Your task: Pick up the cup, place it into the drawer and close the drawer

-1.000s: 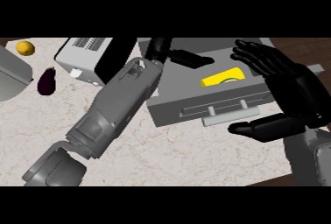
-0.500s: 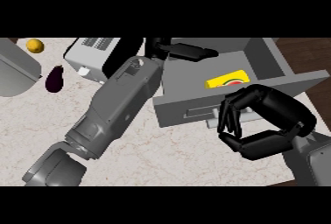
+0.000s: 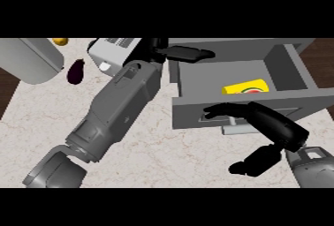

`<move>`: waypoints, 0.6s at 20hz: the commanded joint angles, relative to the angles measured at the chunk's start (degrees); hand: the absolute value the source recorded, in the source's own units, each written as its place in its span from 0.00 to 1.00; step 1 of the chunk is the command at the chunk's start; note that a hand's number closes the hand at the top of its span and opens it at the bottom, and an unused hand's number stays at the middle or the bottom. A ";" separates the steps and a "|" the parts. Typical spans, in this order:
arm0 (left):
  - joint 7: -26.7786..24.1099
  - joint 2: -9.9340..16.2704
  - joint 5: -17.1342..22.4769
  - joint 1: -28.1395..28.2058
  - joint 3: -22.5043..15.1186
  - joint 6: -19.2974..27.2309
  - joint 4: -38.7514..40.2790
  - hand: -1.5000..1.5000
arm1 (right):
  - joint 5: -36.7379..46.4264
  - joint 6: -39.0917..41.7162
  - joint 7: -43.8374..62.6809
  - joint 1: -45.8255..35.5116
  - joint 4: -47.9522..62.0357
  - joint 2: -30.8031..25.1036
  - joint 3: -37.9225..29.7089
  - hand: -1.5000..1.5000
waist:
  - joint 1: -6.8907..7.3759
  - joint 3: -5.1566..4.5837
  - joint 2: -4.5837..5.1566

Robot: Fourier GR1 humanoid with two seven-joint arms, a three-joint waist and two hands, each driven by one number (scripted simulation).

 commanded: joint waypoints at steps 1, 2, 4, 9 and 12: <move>-2.44 -0.01 0.87 2.26 0.27 -0.11 -1.20 0.00 | 11.60 -5.42 -6.13 1.21 9.85 0.67 3.02 0.00 | 3.20 0.04 -0.14; -2.95 0.53 0.45 3.87 1.04 -2.90 -1.70 0.00 | 12.03 -6.08 -2.65 -1.61 10.41 2.63 4.17 0.00 | 4.10 -0.04 -0.42; -3.09 0.01 1.88 6.01 -0.29 -1.18 -3.51 0.00 | 17.53 -9.15 -6.72 -0.19 16.68 4.30 8.35 0.00 | 3.99 0.01 -0.44; -4.60 0.72 0.68 10.40 0.82 -3.52 -6.18 0.00 | 22.88 -12.53 -16.30 -6.29 36.07 3.93 8.47 1.00 | 6.44 0.06 -0.30; -0.79 3.62 1.33 11.17 0.80 -5.71 -9.95 0.00 | 23.34 -15.91 -17.98 -13.06 47.88 7.04 5.39 1.00 | 8.23 0.10 -0.34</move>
